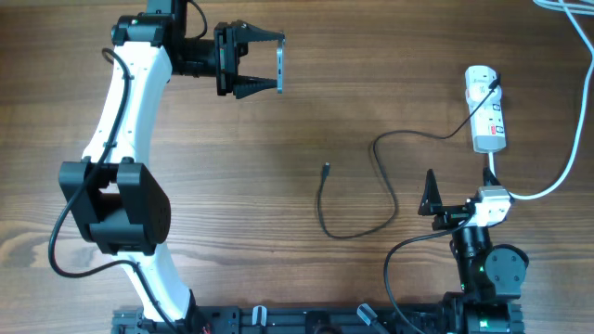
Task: Plug charger to phone and switch on socket
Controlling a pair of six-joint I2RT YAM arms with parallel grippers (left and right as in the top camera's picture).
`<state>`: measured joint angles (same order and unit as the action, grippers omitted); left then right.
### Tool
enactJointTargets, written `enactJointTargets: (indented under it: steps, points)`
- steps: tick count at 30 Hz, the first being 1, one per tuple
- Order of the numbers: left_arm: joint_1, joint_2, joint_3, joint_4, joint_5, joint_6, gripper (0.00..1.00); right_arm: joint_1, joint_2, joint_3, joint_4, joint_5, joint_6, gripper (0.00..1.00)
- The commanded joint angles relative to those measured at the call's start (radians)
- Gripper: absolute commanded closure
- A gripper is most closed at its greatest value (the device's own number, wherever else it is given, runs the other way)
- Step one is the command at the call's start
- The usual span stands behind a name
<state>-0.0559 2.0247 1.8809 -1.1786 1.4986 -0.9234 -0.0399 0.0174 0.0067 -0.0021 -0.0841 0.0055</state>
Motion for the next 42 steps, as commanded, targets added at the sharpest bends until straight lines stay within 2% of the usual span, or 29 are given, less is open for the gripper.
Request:
enactJointTargets:
  steps: [1, 42]
  points:
    - [0.01, -0.039, 0.024, 0.0, 0.061, -0.005, 0.43, 0.005, -0.007, -0.001, 0.003, 0.013, -0.005, 0.0]
    - [0.01, -0.039, 0.024, 0.0, 0.061, -0.005, 0.43, 0.005, -0.007, -0.001, 0.005, -0.011, 0.006, 0.0]
